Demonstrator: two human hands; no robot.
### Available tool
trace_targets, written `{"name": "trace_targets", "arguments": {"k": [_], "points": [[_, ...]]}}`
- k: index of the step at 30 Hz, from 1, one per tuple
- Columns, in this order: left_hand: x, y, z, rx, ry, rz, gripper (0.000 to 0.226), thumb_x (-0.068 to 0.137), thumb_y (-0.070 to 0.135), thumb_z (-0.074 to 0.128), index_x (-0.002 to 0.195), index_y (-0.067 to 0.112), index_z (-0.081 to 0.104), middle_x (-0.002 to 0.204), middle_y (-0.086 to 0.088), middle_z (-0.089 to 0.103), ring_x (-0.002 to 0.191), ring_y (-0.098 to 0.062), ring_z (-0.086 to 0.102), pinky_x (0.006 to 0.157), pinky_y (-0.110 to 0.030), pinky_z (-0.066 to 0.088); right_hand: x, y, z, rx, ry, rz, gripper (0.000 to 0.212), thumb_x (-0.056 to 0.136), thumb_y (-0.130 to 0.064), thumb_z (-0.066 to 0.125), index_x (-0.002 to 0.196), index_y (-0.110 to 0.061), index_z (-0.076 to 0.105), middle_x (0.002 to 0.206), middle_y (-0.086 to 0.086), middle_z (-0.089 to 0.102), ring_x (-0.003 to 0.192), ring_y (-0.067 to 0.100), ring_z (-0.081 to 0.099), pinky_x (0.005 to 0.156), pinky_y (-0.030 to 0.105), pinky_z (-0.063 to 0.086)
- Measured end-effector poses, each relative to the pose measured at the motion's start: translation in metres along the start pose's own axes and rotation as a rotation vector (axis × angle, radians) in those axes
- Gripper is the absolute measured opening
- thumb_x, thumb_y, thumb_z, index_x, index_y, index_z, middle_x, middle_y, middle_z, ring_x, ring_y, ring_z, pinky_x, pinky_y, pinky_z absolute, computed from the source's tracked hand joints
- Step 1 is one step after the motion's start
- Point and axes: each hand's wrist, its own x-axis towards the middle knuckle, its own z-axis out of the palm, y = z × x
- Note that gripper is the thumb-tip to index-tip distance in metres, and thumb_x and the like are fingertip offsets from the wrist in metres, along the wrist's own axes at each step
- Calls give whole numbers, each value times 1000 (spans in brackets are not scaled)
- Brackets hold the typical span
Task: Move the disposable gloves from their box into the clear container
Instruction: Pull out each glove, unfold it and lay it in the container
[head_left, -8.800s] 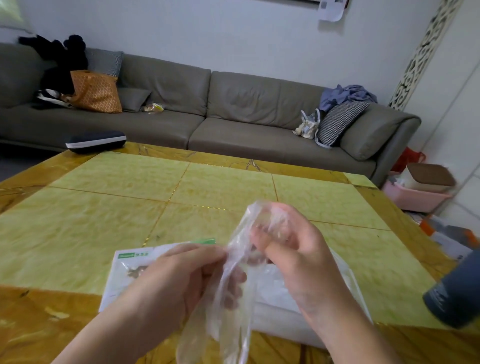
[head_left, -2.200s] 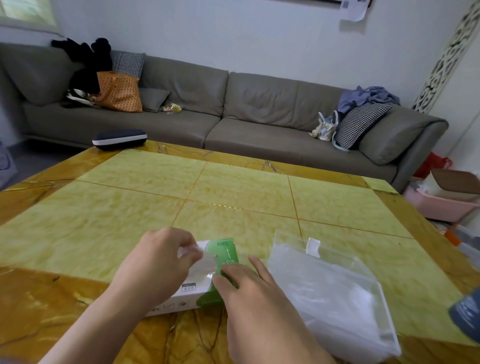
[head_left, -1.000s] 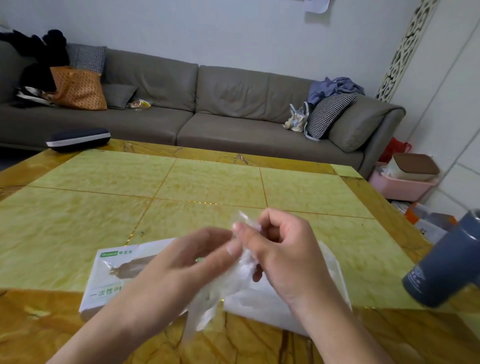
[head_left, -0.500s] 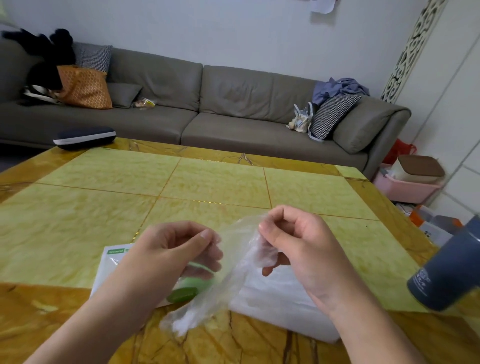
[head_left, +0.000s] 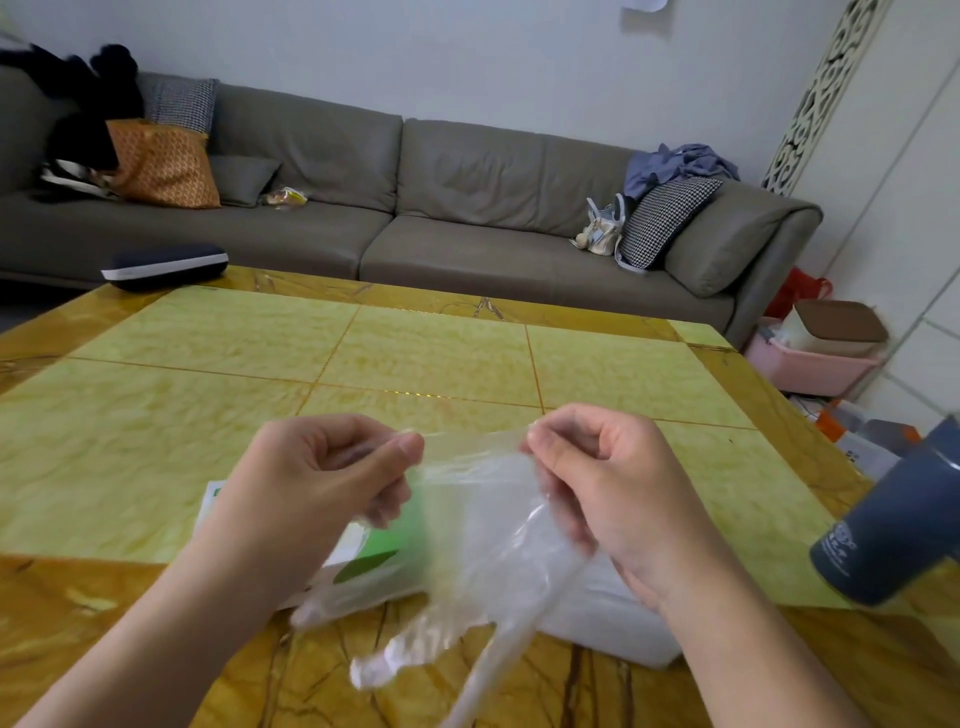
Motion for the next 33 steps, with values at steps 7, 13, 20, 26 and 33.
{"name": "trace_targets", "arguments": {"k": [7, 13, 20, 26, 33], "points": [[6, -4, 1, -310, 102, -176, 29, 93, 29, 66, 87, 3, 79, 70, -18, 64, 54, -23, 58, 53, -27, 55, 0, 4, -8, 5, 70, 49, 23, 105, -23, 63, 87, -15, 76, 60, 7, 59, 45, 23, 39, 39, 18, 23], [8, -4, 9, -138, 190, -87, 26, 97, 33, 64, 89, 13, 78, 64, -4, 62, 45, -17, 47, 47, -26, 46, -3, 6, -38, -40, 293, 46, 18, 105, -28, 62, 95, -21, 76, 56, 2, 55, 40, 14, 36, 36, 20, 26], [-23, 52, 60, 552, 118, 754, 12, 104, 31, 57, 101, 31, 68, 89, 19, 63, 84, -3, 60, 68, -17, 48, -4, 38, -60, -340, 434, 79, 33, 107, -27, 53, 85, -5, 65, 59, 15, 60, 38, 15, 54, 40, 29, 45], [-5, 2, 133, 1144, -344, 311, 36, 107, 48, 38, 133, 24, 45, 126, 2, 44, 121, -21, 46, 94, -32, 45, 0, 57, -53, -684, 492, 121, 37, 103, -23, 50, 67, -12, 49, 58, 6, 56, 44, 21, 54, 37, 34, 36], [22, -12, 121, 1208, -499, 157, 67, 99, 65, 46, 157, 40, 25, 144, 9, 44, 128, -15, 52, 101, -34, 49, -4, 53, -59, -1033, 423, 129, 20, 99, -20, 54, 78, -21, 53, 73, -1, 61, 65, 24, 64, 57, 39, 59]]}}
